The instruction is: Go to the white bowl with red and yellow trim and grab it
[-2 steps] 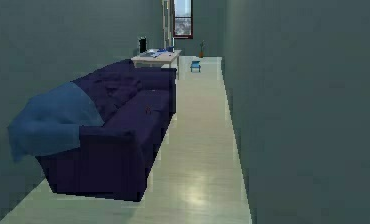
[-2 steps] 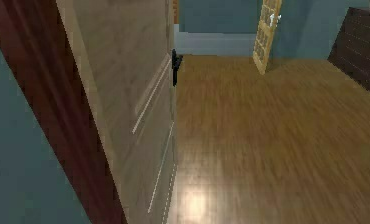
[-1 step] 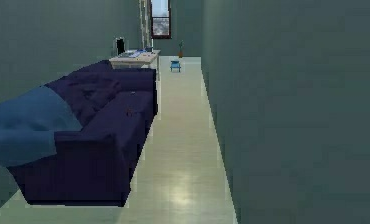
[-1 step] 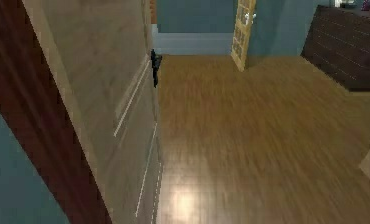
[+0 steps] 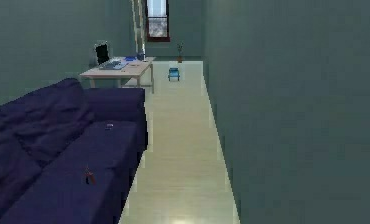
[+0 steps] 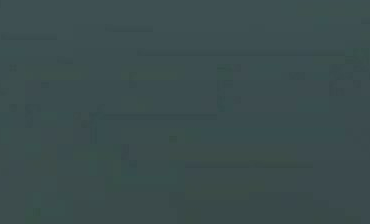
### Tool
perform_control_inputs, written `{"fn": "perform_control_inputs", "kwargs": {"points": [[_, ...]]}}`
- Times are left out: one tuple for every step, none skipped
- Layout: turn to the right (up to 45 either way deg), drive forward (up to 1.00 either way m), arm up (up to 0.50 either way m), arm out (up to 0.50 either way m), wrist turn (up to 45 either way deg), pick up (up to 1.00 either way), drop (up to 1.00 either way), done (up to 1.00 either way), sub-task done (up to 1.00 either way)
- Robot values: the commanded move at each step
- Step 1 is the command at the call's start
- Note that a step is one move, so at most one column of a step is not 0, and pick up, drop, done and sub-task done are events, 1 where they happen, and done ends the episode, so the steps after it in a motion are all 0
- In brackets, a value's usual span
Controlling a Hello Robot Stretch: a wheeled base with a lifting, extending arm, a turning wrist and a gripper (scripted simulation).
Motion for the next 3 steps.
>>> {"fn": "perform_control_inputs", "kwargs": {"points": [[0.0, 1.0, 0.0, 0.0, 0.0, 0.0, 0.0, 0.0, 0.0], [0.0, 1.0, 0.0, 0.0, 0.0, 0.0, 0.0, 0.0, 0.0], [0.0, 1.0, 0.0, 0.0, 0.0, 0.0, 0.0, 0.0, 0.0]]}}
